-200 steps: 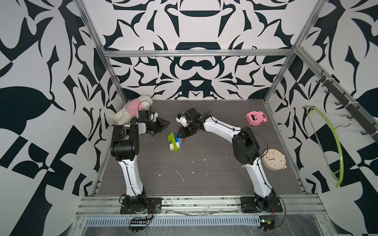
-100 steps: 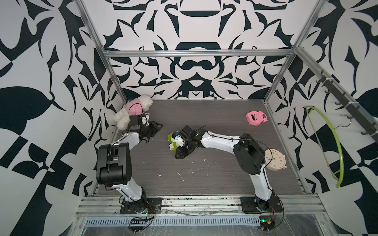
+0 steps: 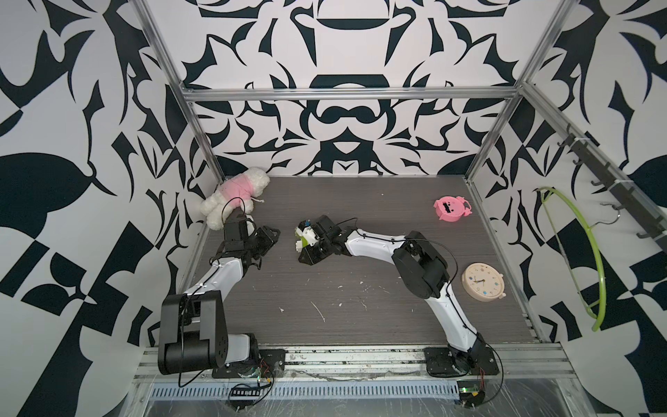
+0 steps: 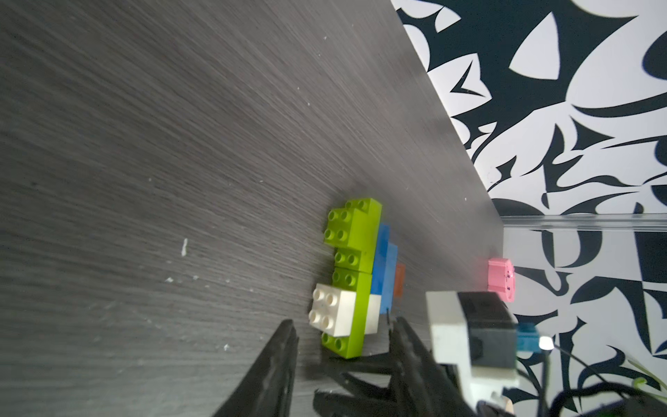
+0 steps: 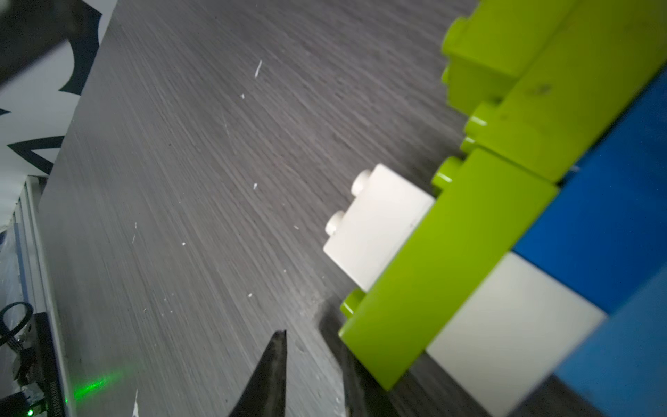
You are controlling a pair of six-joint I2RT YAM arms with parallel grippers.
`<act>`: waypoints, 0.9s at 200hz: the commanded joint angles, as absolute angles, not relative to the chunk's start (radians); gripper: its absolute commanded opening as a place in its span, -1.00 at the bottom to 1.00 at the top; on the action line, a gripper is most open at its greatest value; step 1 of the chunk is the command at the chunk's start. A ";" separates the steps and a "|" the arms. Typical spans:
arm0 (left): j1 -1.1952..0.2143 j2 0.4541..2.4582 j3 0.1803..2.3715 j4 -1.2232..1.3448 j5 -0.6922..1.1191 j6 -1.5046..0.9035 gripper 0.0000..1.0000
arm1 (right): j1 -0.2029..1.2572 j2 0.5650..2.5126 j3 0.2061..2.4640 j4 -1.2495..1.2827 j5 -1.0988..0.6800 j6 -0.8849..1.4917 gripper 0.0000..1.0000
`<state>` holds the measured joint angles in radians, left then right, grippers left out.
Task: Assemble a heart with lego
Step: Adjust the lego brick at the center of the board, then reset both arms
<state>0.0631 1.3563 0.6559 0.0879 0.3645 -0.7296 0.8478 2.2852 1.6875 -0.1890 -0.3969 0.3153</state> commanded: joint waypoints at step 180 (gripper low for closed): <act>0.116 1.183 0.213 0.822 -0.236 -0.219 0.96 | 0.351 1.301 0.529 0.465 0.576 0.004 0.48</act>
<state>0.1131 1.0592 0.2241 0.5289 -0.2668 -0.3119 0.3538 1.3273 0.4973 0.3649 0.5137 0.0719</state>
